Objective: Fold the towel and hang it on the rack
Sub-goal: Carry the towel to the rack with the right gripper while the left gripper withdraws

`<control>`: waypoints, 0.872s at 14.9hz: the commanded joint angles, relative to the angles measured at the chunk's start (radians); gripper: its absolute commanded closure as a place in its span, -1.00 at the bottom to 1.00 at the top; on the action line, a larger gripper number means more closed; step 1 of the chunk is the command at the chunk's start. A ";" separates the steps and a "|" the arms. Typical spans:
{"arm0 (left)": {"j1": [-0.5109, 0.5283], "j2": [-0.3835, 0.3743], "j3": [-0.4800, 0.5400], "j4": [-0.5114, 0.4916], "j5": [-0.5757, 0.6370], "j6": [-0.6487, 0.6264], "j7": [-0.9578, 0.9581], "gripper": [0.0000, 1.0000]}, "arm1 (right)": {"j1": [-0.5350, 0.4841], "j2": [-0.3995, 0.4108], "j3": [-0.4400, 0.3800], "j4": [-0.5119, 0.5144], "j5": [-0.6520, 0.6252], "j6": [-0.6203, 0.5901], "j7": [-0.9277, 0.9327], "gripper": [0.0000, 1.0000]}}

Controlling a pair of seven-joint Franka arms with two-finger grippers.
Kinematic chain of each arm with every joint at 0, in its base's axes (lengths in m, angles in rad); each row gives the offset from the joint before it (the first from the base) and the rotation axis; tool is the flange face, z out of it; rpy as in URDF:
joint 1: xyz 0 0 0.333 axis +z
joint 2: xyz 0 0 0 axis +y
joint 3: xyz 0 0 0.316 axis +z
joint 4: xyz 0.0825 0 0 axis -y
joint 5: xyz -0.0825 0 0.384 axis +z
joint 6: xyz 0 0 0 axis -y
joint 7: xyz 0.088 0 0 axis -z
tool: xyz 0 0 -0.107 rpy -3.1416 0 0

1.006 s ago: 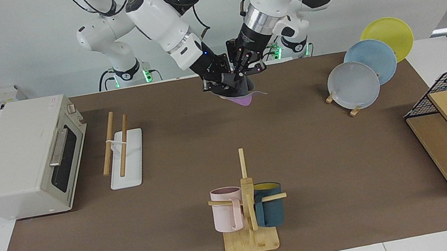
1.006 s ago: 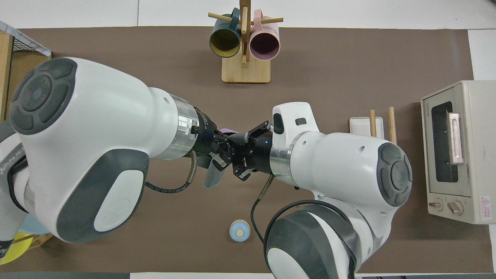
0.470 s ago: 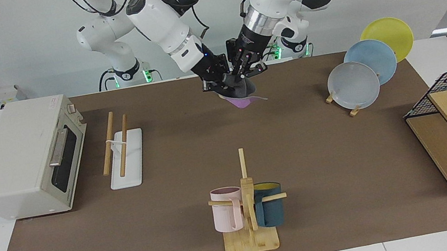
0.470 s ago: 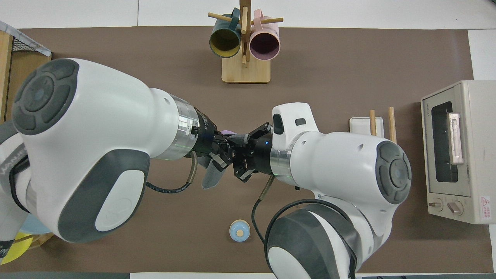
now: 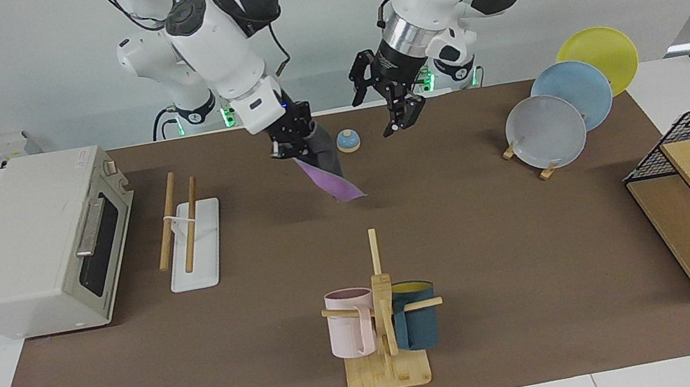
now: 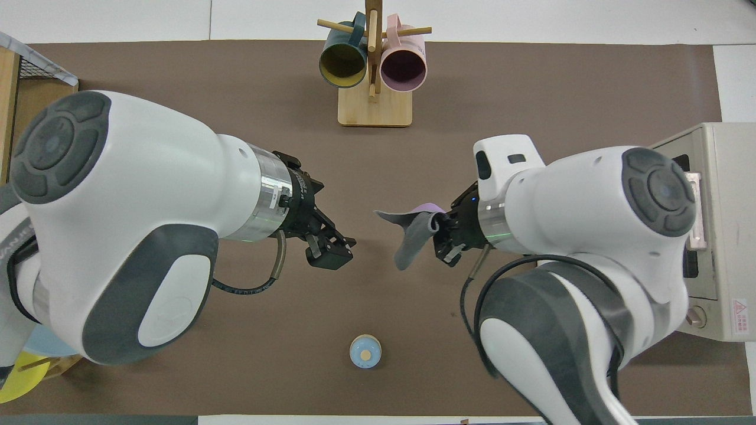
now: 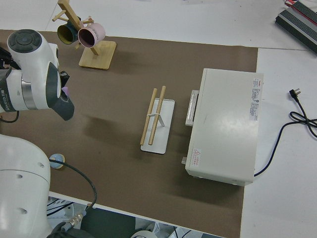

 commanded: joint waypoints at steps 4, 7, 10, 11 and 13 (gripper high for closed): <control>0.116 -0.068 0.001 -0.109 0.018 0.020 0.444 -1.00 | -0.148 -0.004 0.001 0.009 -0.240 -0.050 -0.150 1.00; 0.185 -0.070 0.001 -0.126 0.018 0.022 0.764 -1.00 | -0.240 -0.003 0.000 0.011 -0.255 -0.050 -0.220 1.00; 0.251 -0.076 0.003 -0.137 0.018 0.020 1.089 -1.00 | -0.326 -0.004 0.000 0.002 -0.265 -0.050 -0.338 1.00; 0.270 -0.076 0.003 -0.138 0.018 0.019 1.178 -1.00 | -0.360 -0.007 0.000 -0.010 -0.265 -0.059 -0.343 1.00; 0.299 -0.076 0.003 -0.140 0.018 0.020 1.320 -1.00 | -0.406 -0.027 0.000 -0.047 -0.265 -0.069 -0.346 1.00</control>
